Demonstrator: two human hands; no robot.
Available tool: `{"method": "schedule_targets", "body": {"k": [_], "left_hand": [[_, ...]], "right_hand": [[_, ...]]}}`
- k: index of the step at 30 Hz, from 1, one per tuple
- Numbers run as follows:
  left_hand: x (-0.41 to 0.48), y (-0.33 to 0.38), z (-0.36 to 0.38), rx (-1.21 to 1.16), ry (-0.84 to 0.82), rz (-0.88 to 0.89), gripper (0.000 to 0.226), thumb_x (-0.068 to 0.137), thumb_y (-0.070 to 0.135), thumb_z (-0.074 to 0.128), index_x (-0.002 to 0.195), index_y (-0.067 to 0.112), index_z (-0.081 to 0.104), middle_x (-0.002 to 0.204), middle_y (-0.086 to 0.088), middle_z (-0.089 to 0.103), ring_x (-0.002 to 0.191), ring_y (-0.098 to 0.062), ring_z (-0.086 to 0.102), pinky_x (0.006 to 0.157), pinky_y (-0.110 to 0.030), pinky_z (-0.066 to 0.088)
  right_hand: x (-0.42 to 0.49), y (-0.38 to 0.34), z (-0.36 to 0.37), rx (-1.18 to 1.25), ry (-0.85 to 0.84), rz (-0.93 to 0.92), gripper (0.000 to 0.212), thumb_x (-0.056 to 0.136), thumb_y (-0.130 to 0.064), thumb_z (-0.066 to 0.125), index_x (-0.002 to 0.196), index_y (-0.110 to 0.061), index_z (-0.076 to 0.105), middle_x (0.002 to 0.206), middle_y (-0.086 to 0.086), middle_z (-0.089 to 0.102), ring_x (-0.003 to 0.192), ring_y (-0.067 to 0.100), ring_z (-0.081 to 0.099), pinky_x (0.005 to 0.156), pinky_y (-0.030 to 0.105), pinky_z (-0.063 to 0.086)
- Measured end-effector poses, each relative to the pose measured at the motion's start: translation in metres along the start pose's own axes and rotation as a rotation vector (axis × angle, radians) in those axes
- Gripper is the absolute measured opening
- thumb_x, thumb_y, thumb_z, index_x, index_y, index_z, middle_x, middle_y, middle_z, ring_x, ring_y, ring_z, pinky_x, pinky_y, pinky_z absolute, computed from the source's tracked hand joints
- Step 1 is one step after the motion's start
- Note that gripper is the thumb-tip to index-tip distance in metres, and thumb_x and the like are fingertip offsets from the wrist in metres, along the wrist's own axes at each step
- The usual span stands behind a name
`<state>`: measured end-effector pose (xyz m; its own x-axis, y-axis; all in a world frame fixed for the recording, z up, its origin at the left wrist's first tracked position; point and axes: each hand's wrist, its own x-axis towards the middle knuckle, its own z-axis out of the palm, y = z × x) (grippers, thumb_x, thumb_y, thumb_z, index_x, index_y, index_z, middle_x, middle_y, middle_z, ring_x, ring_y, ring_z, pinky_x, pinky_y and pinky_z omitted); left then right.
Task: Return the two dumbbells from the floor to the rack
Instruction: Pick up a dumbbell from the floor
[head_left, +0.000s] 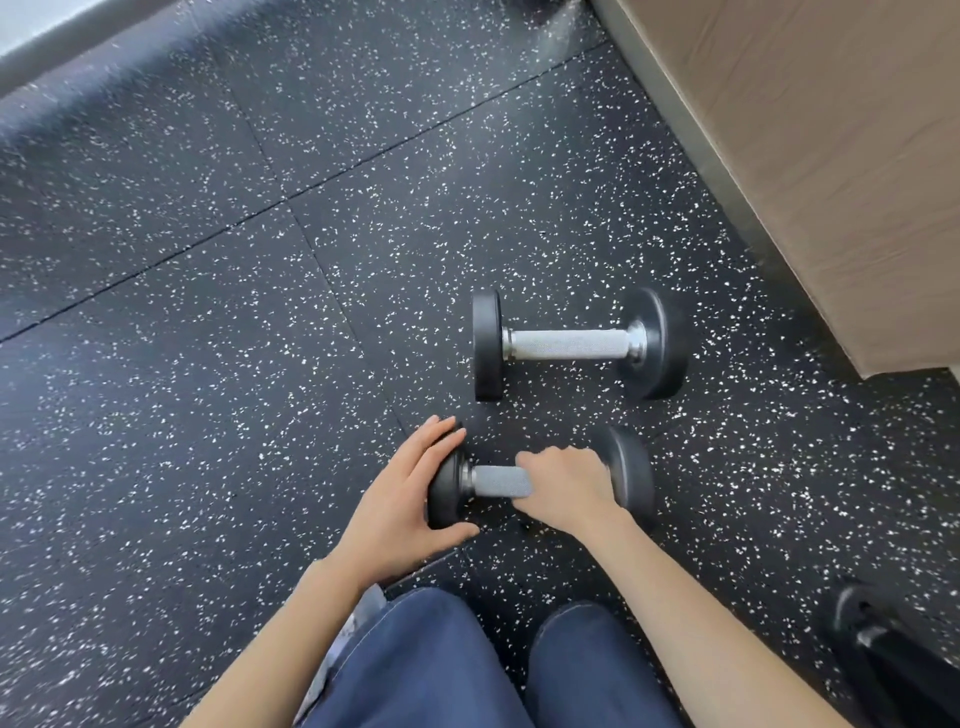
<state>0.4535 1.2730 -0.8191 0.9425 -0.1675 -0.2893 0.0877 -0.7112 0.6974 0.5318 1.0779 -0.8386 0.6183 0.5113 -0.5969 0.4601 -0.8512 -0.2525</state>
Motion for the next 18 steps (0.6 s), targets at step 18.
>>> {"method": "schedule_targets", "body": {"k": [18], "left_hand": [[0.008,-0.01,0.001,-0.017,-0.014,0.017,0.089,0.063,0.052,0.077,0.138,0.027,0.035,0.149,0.016,0.025,0.141,-0.001,0.013,0.107,-0.015,0.023]], "right_hand": [[0.003,-0.005,0.023,0.007,0.333,-0.184,0.047,0.074,-0.069,0.039,0.085,-0.029,0.06,0.063,-0.011,0.06,0.052,0.009,0.059,0.041,0.022,0.037]]}}
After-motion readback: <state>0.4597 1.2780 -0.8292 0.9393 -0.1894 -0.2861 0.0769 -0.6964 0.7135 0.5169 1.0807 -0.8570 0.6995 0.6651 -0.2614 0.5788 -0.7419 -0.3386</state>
